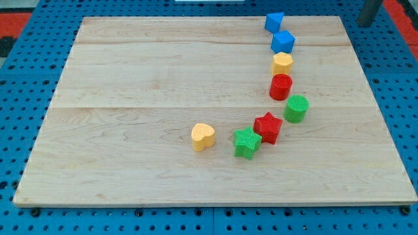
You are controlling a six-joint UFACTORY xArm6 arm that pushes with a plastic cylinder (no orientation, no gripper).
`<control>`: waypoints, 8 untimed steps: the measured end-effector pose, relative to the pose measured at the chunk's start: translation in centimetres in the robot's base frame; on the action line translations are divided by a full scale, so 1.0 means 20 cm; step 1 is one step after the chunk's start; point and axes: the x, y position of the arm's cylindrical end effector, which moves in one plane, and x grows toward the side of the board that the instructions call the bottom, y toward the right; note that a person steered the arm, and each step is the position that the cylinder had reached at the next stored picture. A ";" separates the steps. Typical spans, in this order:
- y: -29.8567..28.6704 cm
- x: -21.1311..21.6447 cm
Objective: Push the yellow hexagon left a bit
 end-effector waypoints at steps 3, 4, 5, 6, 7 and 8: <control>-0.41 -0.07; -0.51 -0.08; -0.47 -0.03; -0.46 0.28; -0.46 0.52; -0.50 0.55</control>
